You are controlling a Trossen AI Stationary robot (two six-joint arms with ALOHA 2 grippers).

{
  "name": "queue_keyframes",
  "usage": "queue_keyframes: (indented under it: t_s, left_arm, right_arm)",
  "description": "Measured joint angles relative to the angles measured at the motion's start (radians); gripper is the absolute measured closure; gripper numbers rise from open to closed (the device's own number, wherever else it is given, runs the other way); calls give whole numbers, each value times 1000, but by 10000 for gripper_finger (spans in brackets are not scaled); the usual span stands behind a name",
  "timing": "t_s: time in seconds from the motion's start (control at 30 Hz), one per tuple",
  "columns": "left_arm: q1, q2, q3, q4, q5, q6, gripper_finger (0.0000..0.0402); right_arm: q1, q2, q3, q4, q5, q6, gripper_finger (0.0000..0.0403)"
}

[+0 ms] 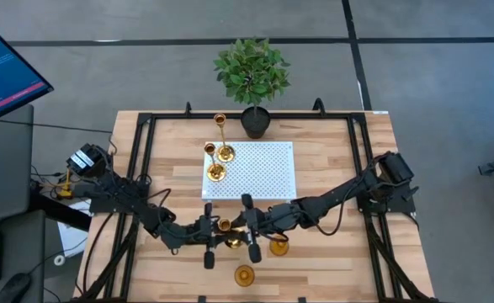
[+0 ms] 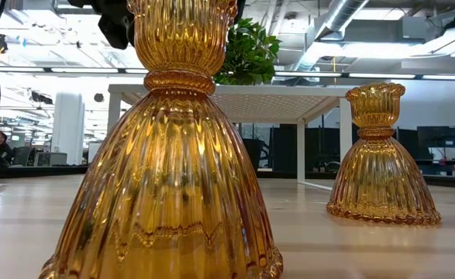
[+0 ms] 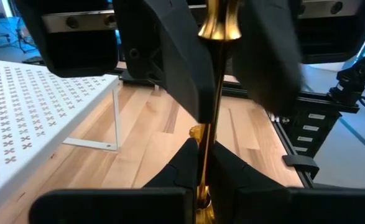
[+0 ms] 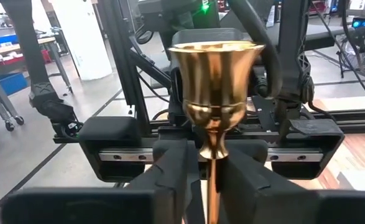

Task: Pick & Place candle stick holders
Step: Put the gold candle holder on the shelf

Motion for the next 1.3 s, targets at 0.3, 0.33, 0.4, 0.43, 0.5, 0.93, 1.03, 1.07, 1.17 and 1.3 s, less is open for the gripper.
queue_keyframes:
  t_s: [0.3, 0.33, 0.4, 0.43, 0.5, 0.93, 1.03, 1.07, 1.17, 1.3]
  left_arm:
    - [-9, 0, 1, 1, 11, 27, 369]
    - [-11, 0, 1, 0, 16, 28, 366]
    - [-13, 0, 1, -4, 22, 29, 361]
    - [-16, 0, 1, -6, 21, 29, 360]
    - [-21, -6, 0, -7, 19, 30, 357]
    - [-140, -257, 1, -229, 22, 80, 356]
    - [-189, -298, 0, -259, 21, 82, 355]
    - [-202, -305, 0, -257, 18, 91, 355]
    - [-241, -307, 0, -261, -1, 124, 355]
    - [-272, -275, 0, -260, -66, 128, 355]
  right_arm:
    - [1, 0, 0, -1, 3, -17, 393]
    - [2, 0, 0, -4, 2, -18, 396]
    - [3, 0, 0, -18, 2, -17, 397]
    - [3, -1, 0, -30, 0, -16, 397]
    - [4, -2, 0, -45, -1, -15, 398]
    - [38, -69, -2, -180, 116, -70, 401]
    - [49, -115, -2, -211, 196, -112, 401]
    - [49, -129, -1, -209, 214, -126, 401]
    - [36, -145, 0, -197, 229, -162, 401]
    - [-22, -144, -1, -189, 218, -166, 401]
